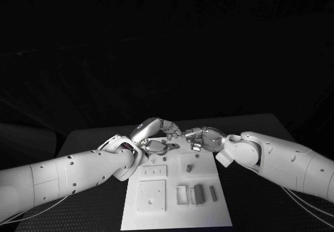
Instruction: Assemble the parts on the task board
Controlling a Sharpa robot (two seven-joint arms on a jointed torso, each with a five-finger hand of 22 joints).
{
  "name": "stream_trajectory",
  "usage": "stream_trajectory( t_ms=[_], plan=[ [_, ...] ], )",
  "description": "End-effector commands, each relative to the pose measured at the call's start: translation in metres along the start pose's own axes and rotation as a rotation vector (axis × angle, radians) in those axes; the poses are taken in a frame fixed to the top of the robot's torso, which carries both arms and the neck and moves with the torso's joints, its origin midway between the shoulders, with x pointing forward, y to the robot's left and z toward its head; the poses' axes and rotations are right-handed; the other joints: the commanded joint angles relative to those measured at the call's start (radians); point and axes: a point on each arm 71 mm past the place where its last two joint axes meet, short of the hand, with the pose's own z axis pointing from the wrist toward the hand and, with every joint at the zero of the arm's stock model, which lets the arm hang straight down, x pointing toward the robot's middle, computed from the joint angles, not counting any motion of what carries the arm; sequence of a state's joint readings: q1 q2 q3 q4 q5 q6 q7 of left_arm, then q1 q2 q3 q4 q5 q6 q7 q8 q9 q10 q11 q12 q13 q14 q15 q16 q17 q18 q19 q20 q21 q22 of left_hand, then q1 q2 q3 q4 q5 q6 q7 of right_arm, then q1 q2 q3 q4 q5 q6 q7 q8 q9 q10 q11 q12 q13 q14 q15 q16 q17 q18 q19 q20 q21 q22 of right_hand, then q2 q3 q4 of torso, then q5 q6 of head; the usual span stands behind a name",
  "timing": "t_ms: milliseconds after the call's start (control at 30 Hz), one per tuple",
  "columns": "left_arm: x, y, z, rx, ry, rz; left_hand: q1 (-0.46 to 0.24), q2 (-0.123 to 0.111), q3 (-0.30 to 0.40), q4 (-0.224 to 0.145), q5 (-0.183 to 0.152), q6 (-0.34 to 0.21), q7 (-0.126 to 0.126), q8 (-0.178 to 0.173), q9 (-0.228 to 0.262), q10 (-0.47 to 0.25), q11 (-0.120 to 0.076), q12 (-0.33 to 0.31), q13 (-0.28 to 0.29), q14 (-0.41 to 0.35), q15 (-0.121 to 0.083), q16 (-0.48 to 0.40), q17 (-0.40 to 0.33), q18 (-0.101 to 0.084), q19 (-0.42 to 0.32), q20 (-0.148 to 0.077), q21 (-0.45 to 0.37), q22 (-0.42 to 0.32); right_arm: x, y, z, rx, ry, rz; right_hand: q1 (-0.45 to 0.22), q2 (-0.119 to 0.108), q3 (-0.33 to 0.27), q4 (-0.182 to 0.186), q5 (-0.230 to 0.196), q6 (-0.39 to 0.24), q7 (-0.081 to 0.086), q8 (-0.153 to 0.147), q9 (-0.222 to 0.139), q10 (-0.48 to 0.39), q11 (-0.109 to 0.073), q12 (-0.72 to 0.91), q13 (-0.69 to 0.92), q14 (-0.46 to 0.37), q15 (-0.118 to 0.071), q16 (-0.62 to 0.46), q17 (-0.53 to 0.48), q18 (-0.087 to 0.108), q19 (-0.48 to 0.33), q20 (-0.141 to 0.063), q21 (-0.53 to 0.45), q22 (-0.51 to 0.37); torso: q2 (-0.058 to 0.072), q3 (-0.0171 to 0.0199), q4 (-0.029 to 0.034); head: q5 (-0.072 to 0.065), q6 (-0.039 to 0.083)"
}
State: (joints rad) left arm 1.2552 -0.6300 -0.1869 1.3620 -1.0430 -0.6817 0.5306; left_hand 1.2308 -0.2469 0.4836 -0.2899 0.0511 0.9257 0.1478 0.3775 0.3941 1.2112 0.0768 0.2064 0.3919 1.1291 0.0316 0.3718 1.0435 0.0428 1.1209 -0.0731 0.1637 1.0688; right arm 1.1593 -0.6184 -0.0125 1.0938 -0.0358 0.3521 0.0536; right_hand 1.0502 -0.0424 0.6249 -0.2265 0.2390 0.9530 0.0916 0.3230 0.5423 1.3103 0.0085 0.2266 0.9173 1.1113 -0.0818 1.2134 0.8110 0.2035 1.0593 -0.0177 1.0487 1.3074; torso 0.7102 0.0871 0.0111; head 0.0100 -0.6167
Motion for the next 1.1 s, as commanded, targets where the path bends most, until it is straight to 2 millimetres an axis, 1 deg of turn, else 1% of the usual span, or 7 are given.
stream_trajectory(
  t_ms=[33, 233, 400, 700, 733, 833, 1100],
  plan=[
    [-0.001, -0.002, 0.001, 0.009, -0.022, 0.018, -0.018, 0.007, -0.01, 0.0, 0.0, 0.01, -0.003, 0.005, 0.002, 0.007, -0.008, 0.01, 0.01, 0.004, -0.011, 0.015, 0.003, 0.013, 0.011, -0.004, 0.006, 0.009, 0.005, 0.0, 0.001, -0.01, 0.04, 0.009, 0.003, 0.011, 0.0, -0.004, 0.005, 0.037, 0.021, 0.007, 0.038, 0.006, -0.001, -0.007, -0.002, -0.018, -0.009, -0.004, -0.001, 0.058, -0.007, -0.003, -0.005, 0.015, -0.001, -0.0003, -0.0004, 0.002, -0.002],
    [-0.001, -0.002, 0.002, -0.008, -0.027, 0.018, -0.036, 0.015, -0.021, 0.0, 0.0, 0.02, -0.007, 0.006, 0.005, 0.016, -0.016, 0.026, 0.03, 0.016, -0.02, 0.037, 0.007, 0.015, 0.026, -0.012, 0.017, 0.027, 0.007, 0.0, 0.003, -0.01, 0.052, 0.009, 0.003, 0.012, 0.0, -0.005, 0.005, 0.037, 0.021, 0.007, 0.039, 0.007, -0.001, -0.007, -0.003, -0.019, -0.009, -0.004, -0.001, 0.058, -0.008, -0.002, -0.006, 0.015, -0.001, 0.0007, -0.0003, 0.002, -0.002],
    [0.0, -0.001, 0.003, -0.028, -0.031, 0.019, -0.047, 0.019, -0.045, 0.0, 0.0, 0.026, -0.01, 0.002, 0.008, 0.035, -0.033, 0.07, 0.079, 0.048, -0.046, 0.11, 0.033, 0.019, 0.069, -0.035, 0.058, 0.076, 0.013, -0.001, 0.004, -0.011, 0.076, 0.012, 0.003, 0.011, -0.001, -0.006, 0.005, 0.038, 0.021, 0.007, 0.039, 0.007, -0.001, -0.008, -0.004, -0.02, -0.009, -0.004, -0.001, 0.058, -0.009, -0.001, -0.006, 0.015, 0.0, 0.0014, -0.0008, 0.003, -0.004],
    [0.0, 0.001, 0.003, -0.056, -0.04, 0.024, -0.051, 0.021, -0.073, 0.001, 0.001, 0.039, -0.027, -0.012, 0.018, 0.025, -0.066, 0.287, 0.272, 0.048, -0.102, 0.369, 0.096, 0.019, 0.124, -0.09, 0.176, 0.255, 0.018, -0.002, 0.006, -0.008, 0.099, 0.017, 0.001, 0.011, -0.002, -0.007, 0.005, 0.038, 0.021, 0.006, 0.04, 0.008, 0.0, -0.01, -0.006, -0.023, -0.008, -0.005, -0.001, 0.058, -0.011, 0.0, -0.007, 0.015, -0.001, 0.0023, -0.0012, 0.003, -0.007],
    [0.0, 0.001, 0.004, -0.056, -0.04, 0.025, -0.052, 0.024, -0.078, 0.002, 0.0, 0.043, -0.035, -0.013, 0.02, 0.012, -0.07, 0.333, 0.31, 0.051, -0.117, 0.424, 0.109, 0.019, 0.141, -0.101, 0.207, 0.263, 0.019, -0.002, 0.006, -0.007, 0.103, 0.017, 0.001, 0.012, -0.002, -0.007, 0.005, 0.038, 0.021, 0.006, 0.04, 0.008, 0.0, -0.01, -0.006, -0.023, -0.008, -0.005, -0.001, 0.058, -0.012, 0.0, -0.007, 0.015, -0.001, 0.0025, -0.001, 0.003, -0.008],
    [0.001, 0.0, 0.005, -0.056, -0.038, 0.025, -0.049, 0.025, -0.082, 0.001, 0.001, 0.053, -0.041, -0.015, 0.026, 0.021, -0.082, 0.418, 0.371, 0.059, -0.134, 0.506, 0.11, 0.019, 0.16, -0.121, 0.269, 0.268, 0.021, -0.002, 0.006, -0.007, 0.113, 0.017, 0.001, 0.011, -0.002, -0.007, 0.005, 0.038, 0.021, 0.006, 0.04, 0.008, 0.0, -0.011, -0.007, -0.023, -0.008, -0.005, -0.001, 0.058, -0.012, 0.0, -0.007, 0.015, 0.0, 0.0024, 0.0, 0.004, -0.01],
    [0.002, 0.0, 0.005, -0.062, -0.037, 0.026, -0.045, 0.034, -0.083, 0.0, 0.001, 0.09, -0.059, -0.004, 0.045, 0.019, -0.1, 0.501, 0.427, 0.061, -0.155, 0.606, 0.092, 0.021, 0.168, -0.143, 0.359, 0.267, 0.024, -0.002, 0.008, -0.008, 0.121, 0.018, 0.001, 0.011, -0.003, -0.008, 0.005, 0.038, 0.021, 0.006, 0.04, 0.009, 0.0, -0.011, -0.008, -0.024, -0.008, -0.006, -0.001, 0.058, -0.013, 0.001, -0.008, 0.015, 0.0, 0.0018, -0.0009, -0.001, -0.011]
  ],
)
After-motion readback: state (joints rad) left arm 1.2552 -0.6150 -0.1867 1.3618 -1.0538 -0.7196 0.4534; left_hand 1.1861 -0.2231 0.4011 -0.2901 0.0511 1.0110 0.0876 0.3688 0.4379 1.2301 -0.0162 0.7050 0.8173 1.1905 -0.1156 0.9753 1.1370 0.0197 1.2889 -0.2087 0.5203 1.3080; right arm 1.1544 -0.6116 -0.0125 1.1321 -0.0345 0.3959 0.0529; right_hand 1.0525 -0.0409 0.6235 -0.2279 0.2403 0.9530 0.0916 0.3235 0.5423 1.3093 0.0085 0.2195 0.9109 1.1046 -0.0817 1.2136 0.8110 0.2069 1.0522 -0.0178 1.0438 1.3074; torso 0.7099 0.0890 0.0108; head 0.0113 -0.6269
